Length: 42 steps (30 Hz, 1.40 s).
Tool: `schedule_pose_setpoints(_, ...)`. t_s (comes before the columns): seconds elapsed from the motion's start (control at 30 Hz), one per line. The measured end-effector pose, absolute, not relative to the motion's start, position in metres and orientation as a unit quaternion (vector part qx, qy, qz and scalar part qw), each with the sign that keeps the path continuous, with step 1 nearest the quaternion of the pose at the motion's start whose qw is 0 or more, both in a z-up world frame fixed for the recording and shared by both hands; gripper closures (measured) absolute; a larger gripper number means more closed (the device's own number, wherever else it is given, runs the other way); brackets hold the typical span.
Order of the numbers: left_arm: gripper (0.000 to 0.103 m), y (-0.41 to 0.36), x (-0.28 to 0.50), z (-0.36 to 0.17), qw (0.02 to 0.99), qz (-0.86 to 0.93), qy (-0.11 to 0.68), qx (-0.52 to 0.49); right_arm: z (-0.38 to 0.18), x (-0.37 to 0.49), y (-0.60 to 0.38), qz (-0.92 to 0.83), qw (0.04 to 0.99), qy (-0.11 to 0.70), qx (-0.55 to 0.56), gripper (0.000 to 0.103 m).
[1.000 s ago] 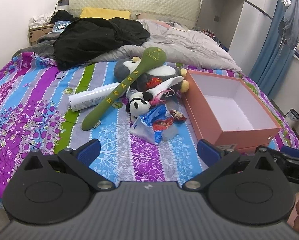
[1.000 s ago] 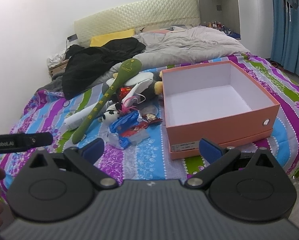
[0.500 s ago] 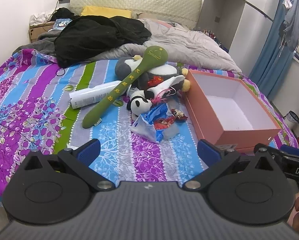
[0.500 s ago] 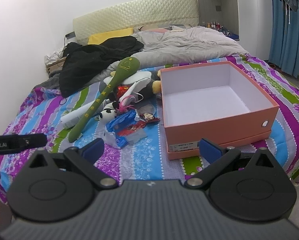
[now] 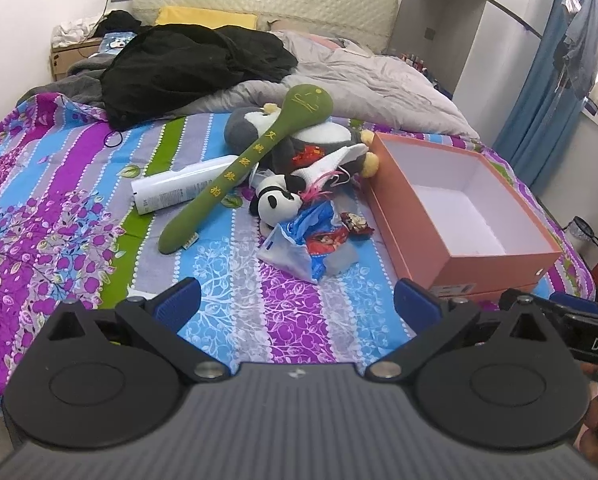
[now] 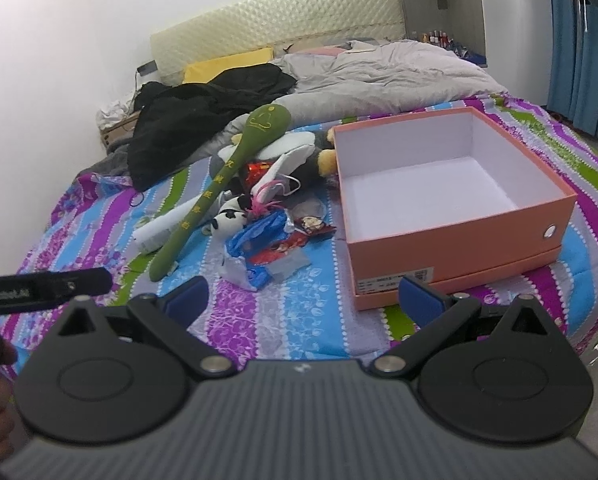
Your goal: Organize soft objects
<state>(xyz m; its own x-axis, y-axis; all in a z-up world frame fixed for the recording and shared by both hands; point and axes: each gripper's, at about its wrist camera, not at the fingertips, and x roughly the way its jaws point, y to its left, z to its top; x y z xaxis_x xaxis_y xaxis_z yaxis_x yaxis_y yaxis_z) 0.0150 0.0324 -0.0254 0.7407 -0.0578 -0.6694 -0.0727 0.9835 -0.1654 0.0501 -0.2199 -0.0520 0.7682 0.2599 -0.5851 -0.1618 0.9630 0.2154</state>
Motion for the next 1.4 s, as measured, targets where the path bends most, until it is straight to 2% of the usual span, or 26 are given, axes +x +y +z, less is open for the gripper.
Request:
schedule_pose_setpoints(0.2, 0.0, 0.043, 0.036, -0.034, 0.926, -0.002, 0.367, -0.089, -0.06, 0.061, -0.216, 0.126, 0.929, 0.334, 0.1, 0.0)
schedule_pose_setpoints(0.27, 0.0, 0.048, 0.046, -0.039, 0.923, -0.003, 0.372, -0.093, -0.063, 0.067, -0.212, 0.125, 0.927, 0.338, 0.099, 0.005)
schedule_pose_setpoints(0.47, 0.001, 0.06, 0.078, -0.056, 0.917, 0.003, 0.388, -0.09, -0.074, 0.087, -0.2, 0.137, 0.923, 0.345, 0.096, 0.009)
schedule_pose_setpoints(0.53, 0.005, 0.064, 0.091, -0.065, 0.915, 0.004, 0.394, -0.092, -0.078, 0.094, -0.196, 0.142, 0.921, 0.349, 0.097, 0.01)
schedule_pose_setpoints(1.03, 0.02, 0.089, 0.171, -0.12, 0.908, 0.011, 0.399, -0.129, -0.115, 0.15, -0.155, 0.198, 0.916, 0.345, 0.057, 0.009)
schedule_pose_setpoints(1.33, 0.021, 0.1, 0.221, -0.147, 0.904, -0.01, 0.393, -0.167, -0.147, 0.19, -0.125, 0.221, 0.903, 0.369, 0.021, 0.01)
schedule_pose_setpoints(1.37, 0.021, 0.102, 0.228, -0.151, 0.903, -0.011, 0.395, -0.17, -0.151, 0.196, -0.124, 0.216, 0.901, 0.375, 0.021, 0.016)
schedule_pose_setpoints(1.4, 0.021, 0.103, 0.234, -0.154, 0.902, -0.012, 0.395, -0.174, -0.156, 0.201, -0.123, 0.209, 0.9, 0.382, 0.022, 0.026)
